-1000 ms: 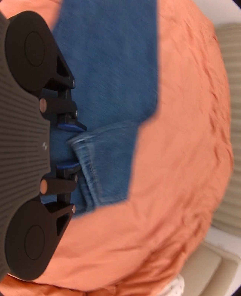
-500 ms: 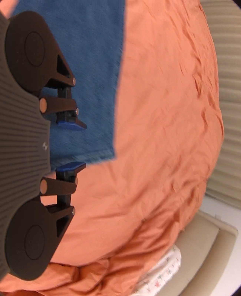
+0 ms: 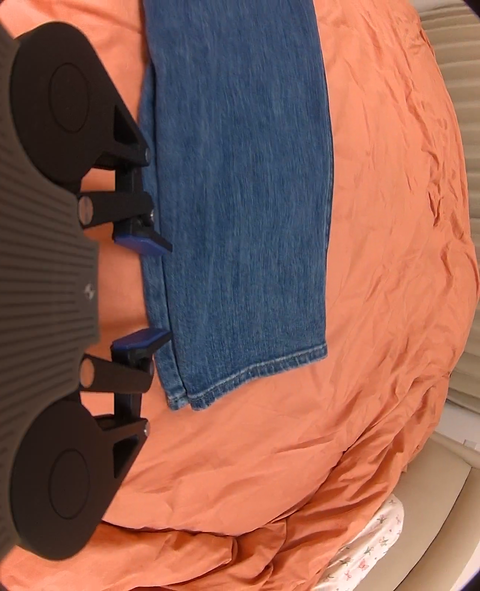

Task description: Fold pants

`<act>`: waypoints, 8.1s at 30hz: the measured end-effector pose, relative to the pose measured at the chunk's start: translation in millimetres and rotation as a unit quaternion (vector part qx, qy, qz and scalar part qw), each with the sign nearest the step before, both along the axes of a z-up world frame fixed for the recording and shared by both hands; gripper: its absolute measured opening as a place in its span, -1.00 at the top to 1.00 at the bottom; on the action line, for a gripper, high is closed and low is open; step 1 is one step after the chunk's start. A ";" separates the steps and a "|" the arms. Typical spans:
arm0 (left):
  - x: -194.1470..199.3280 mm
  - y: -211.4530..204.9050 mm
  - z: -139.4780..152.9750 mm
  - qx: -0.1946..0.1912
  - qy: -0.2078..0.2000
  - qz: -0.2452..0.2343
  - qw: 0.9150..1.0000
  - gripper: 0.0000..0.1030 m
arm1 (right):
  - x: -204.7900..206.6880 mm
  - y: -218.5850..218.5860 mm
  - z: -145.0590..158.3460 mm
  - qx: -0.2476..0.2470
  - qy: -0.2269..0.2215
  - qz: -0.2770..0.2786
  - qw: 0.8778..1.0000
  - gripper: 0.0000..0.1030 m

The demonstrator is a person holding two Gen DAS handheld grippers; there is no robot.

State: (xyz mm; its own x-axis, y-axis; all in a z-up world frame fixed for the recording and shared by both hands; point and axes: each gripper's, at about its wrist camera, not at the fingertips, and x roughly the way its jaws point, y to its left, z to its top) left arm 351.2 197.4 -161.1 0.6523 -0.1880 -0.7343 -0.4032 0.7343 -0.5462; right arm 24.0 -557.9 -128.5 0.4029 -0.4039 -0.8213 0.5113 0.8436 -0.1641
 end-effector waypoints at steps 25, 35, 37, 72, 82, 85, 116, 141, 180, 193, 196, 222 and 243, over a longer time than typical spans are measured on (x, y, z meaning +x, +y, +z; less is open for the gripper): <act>31.8 -72.2 27.1 0.349 0.047 -0.121 0.928 -0.24 | -51.7 -68.3 7.5 0.106 -0.098 -0.139 0.980 0.37; -19.9 -104.4 63.7 0.358 -0.002 -0.129 0.925 -0.25 | -39.9 -116.8 -37.1 0.184 -0.169 -0.236 0.939 0.62; -31.6 -116.4 68.2 0.365 -0.008 -0.146 0.919 -0.25 | -36.3 -121.0 -42.7 0.184 -0.170 -0.240 0.938 0.81; -152.7 -311.3 7.4 0.364 -0.043 -0.436 0.822 -0.18 | -25.5 -105.9 -41.9 0.086 -0.105 -0.156 0.978 1.00; -136.2 -314.7 10.4 0.334 -0.027 -0.308 0.891 -0.39 | -24.0 -105.1 -41.5 0.082 -0.099 -0.148 0.981 1.00; -134.2 -322.0 0.1 0.357 0.000 -0.303 0.884 0.17 | -23.8 -103.9 -42.3 0.081 -0.100 -0.149 0.980 1.00; -137.8 -317.5 59.2 0.363 0.068 -0.479 0.797 0.51 | -60.8 -124.4 -29.0 0.136 -0.147 -0.201 0.959 0.37; -74.6 -588.4 6.6 0.303 -0.057 -0.639 0.704 0.37 | -67.5 -152.7 -87.2 0.284 -0.274 -0.241 0.887 0.67; -128.5 -626.6 -6.7 0.283 -0.019 -0.617 0.734 0.62 | -21.6 -111.9 8.0 0.094 -0.146 -0.087 0.981 0.78; -166.6 -547.7 17.4 0.207 0.006 -0.520 0.829 0.43 | 35.1 -22.6 130.9 0.017 -0.187 0.028 0.982 0.80; -175.1 -508.1 28.5 0.220 0.011 -0.490 0.844 0.40 | 58.9 24.2 155.8 0.005 -0.198 0.076 0.977 0.80; -150.2 -253.3 67.4 0.145 0.001 -0.299 0.943 0.07 | 181.0 365.6 -19.6 0.051 -0.003 0.327 0.944 0.69; -52.7 -275.3 26.7 -0.038 -0.018 -0.328 0.944 -0.25 | 183.4 252.3 41.6 0.050 -0.011 0.266 0.963 0.73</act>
